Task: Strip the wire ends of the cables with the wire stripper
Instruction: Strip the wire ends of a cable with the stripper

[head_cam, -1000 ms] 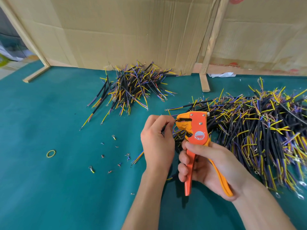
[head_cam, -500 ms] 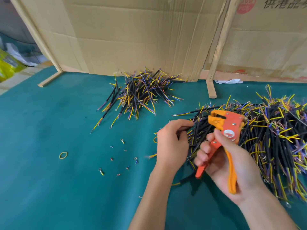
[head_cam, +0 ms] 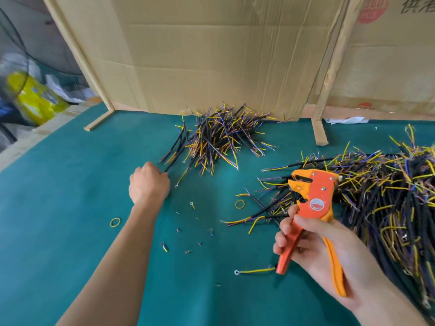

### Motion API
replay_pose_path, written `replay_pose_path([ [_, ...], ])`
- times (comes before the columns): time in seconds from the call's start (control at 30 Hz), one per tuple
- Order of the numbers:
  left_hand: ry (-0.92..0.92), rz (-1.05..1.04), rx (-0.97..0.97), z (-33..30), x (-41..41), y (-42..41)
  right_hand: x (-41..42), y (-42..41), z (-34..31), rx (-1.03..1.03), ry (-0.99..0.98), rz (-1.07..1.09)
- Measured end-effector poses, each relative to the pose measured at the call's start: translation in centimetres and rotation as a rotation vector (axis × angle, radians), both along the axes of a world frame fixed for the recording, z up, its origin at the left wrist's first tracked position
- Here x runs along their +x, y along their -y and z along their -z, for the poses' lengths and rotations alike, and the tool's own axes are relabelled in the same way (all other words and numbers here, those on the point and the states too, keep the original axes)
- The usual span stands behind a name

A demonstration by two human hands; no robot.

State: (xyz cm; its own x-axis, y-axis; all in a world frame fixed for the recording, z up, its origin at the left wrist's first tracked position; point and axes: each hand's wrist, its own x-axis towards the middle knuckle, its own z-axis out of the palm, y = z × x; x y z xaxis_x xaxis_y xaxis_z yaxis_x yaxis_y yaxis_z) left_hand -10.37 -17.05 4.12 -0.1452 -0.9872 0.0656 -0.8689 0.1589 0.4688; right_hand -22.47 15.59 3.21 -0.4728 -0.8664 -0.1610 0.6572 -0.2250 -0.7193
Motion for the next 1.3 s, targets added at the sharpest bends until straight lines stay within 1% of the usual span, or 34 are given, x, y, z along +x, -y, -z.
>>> replay_pose_path([
  [0.13, -0.162, 0.042, 0.017, -0.9, 1.9, -0.9, 0.1, -0.1, -0.3, 0.015, 0.015, 0.014],
  [0.3, -0.433, 0.084, 0.061, -1.3, 5.2, -7.4, 0.4, -0.1, -0.7, 0.052, -0.006, -0.004],
  [0.4, -0.537, 0.234, 0.040, -1.0, 5.7, -12.8, 0.9, -0.3, -1.1, 0.053, -0.050, -0.042],
  [0.5, -0.586, 0.389, -0.022, -0.3, 5.2, -17.4, 1.2, -0.3, -1.6, 0.020, -0.106, -0.031],
  [0.57, -0.562, 0.472, -0.079, 0.3, 4.7, -19.2, 1.1, -0.5, -2.1, 0.001, -0.111, 0.032],
  [0.63, -0.495, 0.558, -0.157, 0.9, 4.3, -20.1, 0.7, -0.8, -2.5, -0.023, -0.106, 0.101],
  [0.77, -0.381, 0.626, -0.220, 1.7, 4.0, -20.9, -0.2, -1.5, -2.7, -0.065, -0.136, 0.154],
  [0.97, -0.262, 0.737, -0.212, 1.3, 3.1, -20.9, -0.6, -1.7, -2.4, -0.060, -0.112, 0.165],
  [1.17, -0.148, 0.864, -0.159, -1.0, -2.7, -21.8, -0.6, -1.4, -2.0, 0.012, -0.116, 0.199],
  [1.3, -0.056, 0.930, -0.166, -1.0, -5.0, -22.1, -1.3, -1.8, -1.9, -0.028, -0.053, 0.262],
])
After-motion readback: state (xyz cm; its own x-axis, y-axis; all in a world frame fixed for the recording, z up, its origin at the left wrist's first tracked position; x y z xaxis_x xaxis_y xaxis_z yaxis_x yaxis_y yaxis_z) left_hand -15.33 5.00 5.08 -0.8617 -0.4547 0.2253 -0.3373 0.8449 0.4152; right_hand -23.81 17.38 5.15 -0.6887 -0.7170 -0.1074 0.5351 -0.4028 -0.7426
